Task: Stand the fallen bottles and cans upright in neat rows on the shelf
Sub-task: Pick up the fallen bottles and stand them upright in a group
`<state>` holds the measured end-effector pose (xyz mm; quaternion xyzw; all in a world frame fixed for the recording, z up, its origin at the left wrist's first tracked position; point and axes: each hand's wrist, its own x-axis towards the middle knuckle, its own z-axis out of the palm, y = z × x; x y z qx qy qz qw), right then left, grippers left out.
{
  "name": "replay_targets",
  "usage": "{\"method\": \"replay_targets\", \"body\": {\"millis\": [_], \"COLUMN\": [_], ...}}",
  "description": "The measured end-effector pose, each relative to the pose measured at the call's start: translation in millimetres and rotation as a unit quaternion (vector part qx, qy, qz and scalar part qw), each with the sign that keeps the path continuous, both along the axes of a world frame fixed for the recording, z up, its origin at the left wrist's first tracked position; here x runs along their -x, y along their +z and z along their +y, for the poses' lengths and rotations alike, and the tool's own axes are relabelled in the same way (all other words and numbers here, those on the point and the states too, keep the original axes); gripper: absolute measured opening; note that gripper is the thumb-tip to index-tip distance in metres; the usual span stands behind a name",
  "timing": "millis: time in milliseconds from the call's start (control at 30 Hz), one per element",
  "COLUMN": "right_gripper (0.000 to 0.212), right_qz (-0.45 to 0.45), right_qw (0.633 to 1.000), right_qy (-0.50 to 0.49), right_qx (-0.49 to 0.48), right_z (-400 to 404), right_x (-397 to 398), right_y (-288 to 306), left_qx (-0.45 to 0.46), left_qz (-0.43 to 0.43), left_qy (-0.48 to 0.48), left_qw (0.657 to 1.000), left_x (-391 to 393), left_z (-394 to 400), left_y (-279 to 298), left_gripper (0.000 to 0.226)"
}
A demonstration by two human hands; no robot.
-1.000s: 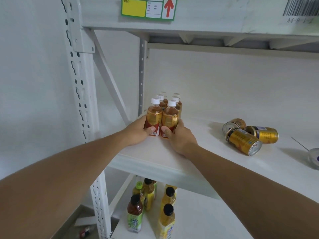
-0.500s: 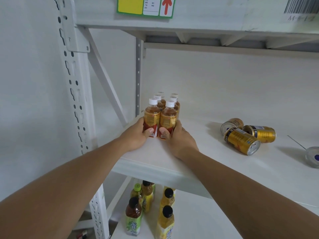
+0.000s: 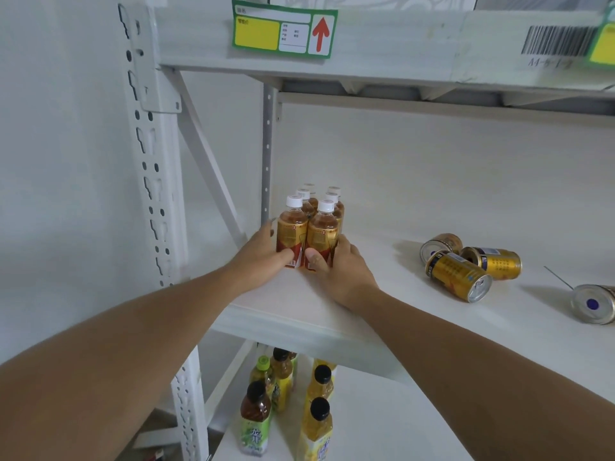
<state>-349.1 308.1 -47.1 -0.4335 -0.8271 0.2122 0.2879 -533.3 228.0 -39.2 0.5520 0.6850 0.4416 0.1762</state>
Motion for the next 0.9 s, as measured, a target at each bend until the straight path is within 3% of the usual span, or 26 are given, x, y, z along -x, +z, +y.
{"method": "replay_targets", "body": {"millis": [100,300,600,767,900], "right_gripper": [0.087,0.102,0.098,0.094,0.092], "right_qz": [-0.015,-0.105,-0.15,-0.153,-0.151], "right_qw": [1.0,0.994,0.985,0.983,0.982], "right_qy": [0.007,0.019,0.077,0.098,0.11], "right_qx": [-0.005,-0.011,-0.029,-0.036,-0.039], "right_z": [-3,-11,-35,-46,-50], "right_x": [-16,-61,-147,-211,-256], "right_y": [4,17,33,31,28], "left_qx": [0.033,0.077,0.101,0.148,0.155], "left_qz": [0.03,0.086,0.153,0.196,0.223], "left_qy": [0.04,0.075,0.022,0.063,0.087], "left_qw": [0.998,0.99,0.983,0.967,0.959], "left_x": [4,-10,-104,-167,-215], "left_z": [-10,-37,-78,-93,-104], "left_y": [9,19,32,30,22], "left_gripper": [0.097,0.098,0.058,0.095,0.097]}}
